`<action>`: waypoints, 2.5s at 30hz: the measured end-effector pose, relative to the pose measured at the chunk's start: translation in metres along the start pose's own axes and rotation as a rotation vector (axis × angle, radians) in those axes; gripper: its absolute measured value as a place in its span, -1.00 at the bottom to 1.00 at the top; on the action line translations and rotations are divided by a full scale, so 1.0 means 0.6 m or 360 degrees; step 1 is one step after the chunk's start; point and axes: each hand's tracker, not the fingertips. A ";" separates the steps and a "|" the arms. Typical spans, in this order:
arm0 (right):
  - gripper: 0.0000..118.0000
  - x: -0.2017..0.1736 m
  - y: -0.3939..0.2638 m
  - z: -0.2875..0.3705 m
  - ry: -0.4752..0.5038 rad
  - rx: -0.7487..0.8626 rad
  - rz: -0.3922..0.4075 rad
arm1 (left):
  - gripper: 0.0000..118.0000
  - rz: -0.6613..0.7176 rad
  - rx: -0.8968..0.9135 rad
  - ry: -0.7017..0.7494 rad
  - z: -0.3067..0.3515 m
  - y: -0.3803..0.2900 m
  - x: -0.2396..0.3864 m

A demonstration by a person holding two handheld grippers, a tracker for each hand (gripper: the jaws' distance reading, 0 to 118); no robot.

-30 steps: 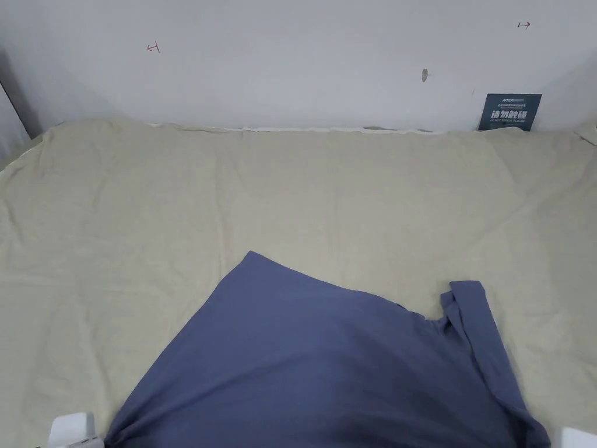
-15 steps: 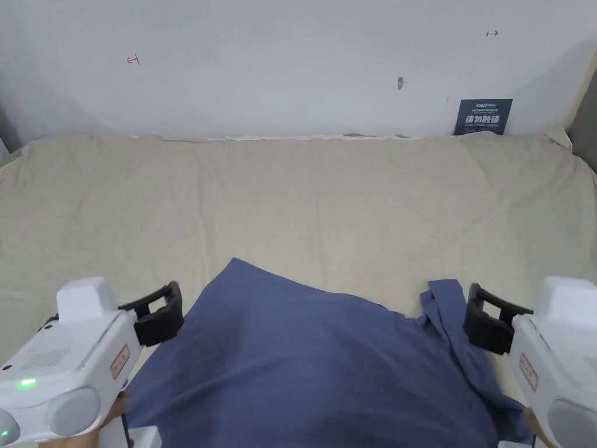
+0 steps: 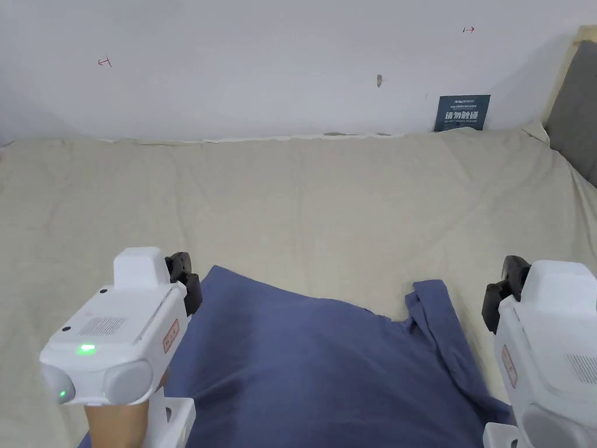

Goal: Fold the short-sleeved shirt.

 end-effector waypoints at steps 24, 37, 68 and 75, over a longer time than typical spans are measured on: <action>-0.98 0.047 -0.094 -0.187 -0.0220 -0.0468 -0.0032 | -0.06 -0.0093 -0.1157 -0.0048 -0.574 -0.123 -0.069; -0.02 0.125 -0.207 -0.202 -0.0091 -0.1030 -0.0239 | -0.95 -0.0096 -0.0705 -0.0089 -0.434 -0.048 -0.039; -0.94 0.095 0.115 -0.186 0.0125 -0.0329 -0.0018 | -0.95 0.0140 -0.0082 -0.0063 -0.125 0.220 -0.129; -0.94 0.087 0.337 -0.255 0.0200 0.0076 -0.0117 | -0.95 0.0161 0.0227 0.0063 -0.125 0.400 -0.156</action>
